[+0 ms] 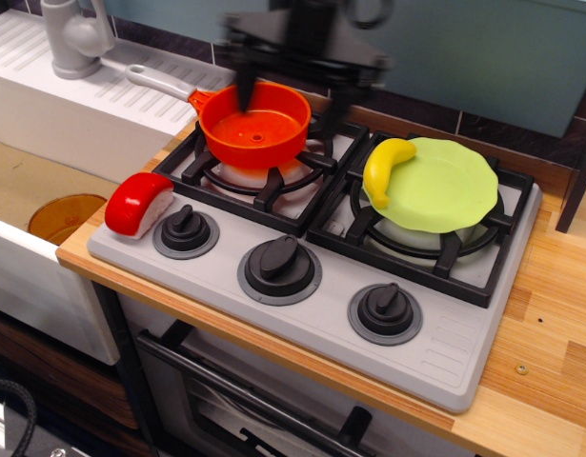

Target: End effector transition from object to object

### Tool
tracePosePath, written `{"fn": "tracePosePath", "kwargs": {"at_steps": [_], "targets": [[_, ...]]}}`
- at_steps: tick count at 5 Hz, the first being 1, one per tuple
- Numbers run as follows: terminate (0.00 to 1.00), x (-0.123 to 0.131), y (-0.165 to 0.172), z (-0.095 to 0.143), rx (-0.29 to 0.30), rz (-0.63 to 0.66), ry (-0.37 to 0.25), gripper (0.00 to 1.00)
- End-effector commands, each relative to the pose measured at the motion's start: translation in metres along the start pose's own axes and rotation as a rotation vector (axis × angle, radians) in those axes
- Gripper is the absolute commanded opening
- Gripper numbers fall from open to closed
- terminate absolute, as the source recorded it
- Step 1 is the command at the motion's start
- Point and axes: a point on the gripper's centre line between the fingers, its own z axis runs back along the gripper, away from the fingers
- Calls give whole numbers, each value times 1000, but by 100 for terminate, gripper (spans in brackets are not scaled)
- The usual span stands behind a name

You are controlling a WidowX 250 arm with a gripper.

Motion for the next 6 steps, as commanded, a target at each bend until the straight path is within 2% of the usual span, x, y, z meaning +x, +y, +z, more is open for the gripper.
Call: {"fn": "tracePosePath", "kwargs": {"at_steps": [1,2,6], "targets": [[0,-16,36,-12,-49,-16,-92,100],[0,-12,56,-33,-79,-46,-130,100],[0,9,101,-77,-77,-102,-204,100]]}}
